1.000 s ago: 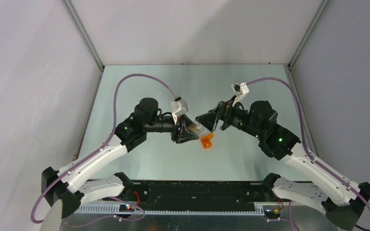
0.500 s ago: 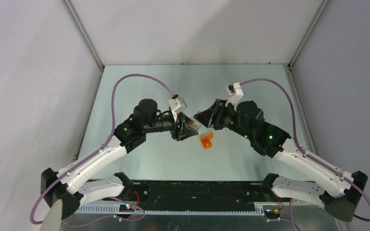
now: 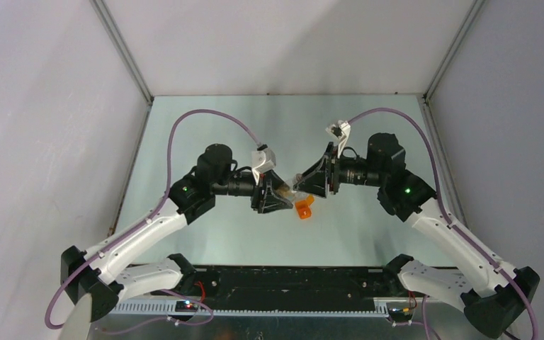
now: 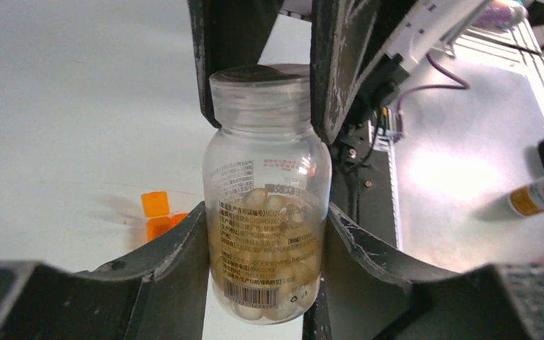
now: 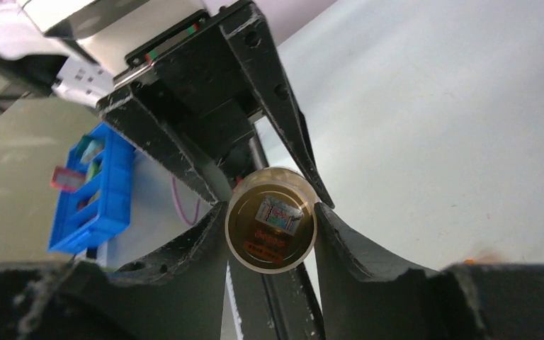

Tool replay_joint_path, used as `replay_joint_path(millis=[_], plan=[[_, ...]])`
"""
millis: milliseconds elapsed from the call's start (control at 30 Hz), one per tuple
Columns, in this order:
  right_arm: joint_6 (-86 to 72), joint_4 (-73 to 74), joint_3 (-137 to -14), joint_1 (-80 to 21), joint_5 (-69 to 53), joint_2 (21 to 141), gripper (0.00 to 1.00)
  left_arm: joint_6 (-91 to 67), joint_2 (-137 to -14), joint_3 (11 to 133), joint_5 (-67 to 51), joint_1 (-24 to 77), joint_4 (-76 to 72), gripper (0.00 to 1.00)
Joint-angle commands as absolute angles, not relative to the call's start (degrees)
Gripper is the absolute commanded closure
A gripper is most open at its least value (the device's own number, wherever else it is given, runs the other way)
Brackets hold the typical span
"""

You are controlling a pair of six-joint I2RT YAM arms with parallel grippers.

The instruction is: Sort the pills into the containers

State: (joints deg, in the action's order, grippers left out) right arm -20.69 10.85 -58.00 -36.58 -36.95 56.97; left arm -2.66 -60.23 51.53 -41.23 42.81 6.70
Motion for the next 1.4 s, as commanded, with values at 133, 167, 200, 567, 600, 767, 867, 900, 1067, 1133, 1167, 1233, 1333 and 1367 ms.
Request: replay_joint_path(millis=[133,167,200,567,600,767,867,900,1067,1133,1167,1233,1333,1367], plan=[[-13.08,11.43,-59.37,-32.89,-55.00,53.28,0.90,9.83,-60.27,57.11,-59.40,42.92,20.80,1.00],[-12.74,11.78,-59.39,-32.94,-54.62,52.94,0.91,9.75,-60.53,57.25,-60.25,42.90,20.73,1.00],[-11.97,12.44,-59.41,-32.95,-53.94,52.70,0.91,9.75,-60.67,57.37,-60.52,42.94,20.50,1.00],[-17.21,20.76,-59.28,-30.53,-17.16,52.22,0.85,11.99,-60.34,53.95,-42.32,42.99,18.05,0.99],[-18.14,21.94,-59.13,-30.07,-14.38,52.74,0.85,12.69,-60.06,52.97,-38.13,43.03,17.24,0.99],[-25.55,26.58,-52.28,-28.11,6.46,52.72,0.84,15.14,-61.14,50.60,-25.87,42.98,15.36,0.99],[-30.80,26.38,-44.52,-28.12,14.70,51.42,0.84,17.30,-63.01,50.61,-23.38,43.02,15.91,0.99],[-31.75,26.33,-43.22,-28.08,15.83,50.87,0.84,17.95,-63.98,50.66,-22.59,43.09,16.09,1.00],[-35.36,24.30,-35.35,-28.31,19.25,51.87,0.84,19.05,-67.66,51.13,-20.47,43.21,16.46,1.00],[-36.23,23.59,-33.50,-28.76,20.57,53.42,0.84,18.92,-69.76,51.76,-20.20,43.25,16.48,1.00],[-36.61,23.40,-33.01,-29.05,21.05,54.62,0.84,18.70,-71.41,52.43,-20.08,43.29,16.59,1.00],[-37.50,22.46,-31.57,-29.33,22.02,56.29,0.83,18.41,-73.70,53.49,-19.92,43.36,17.03,1.00],[-38.32,20.64,-29.99,-29.52,22.63,59.21,0.81,18.28,-76.04,53.92,-19.67,43.62,17.16,1.00],[-38.52,20.25,-29.76,-29.49,22.62,59.80,0.80,18.33,-77.08,54.06,-19.55,43.74,17.19,1.00]])
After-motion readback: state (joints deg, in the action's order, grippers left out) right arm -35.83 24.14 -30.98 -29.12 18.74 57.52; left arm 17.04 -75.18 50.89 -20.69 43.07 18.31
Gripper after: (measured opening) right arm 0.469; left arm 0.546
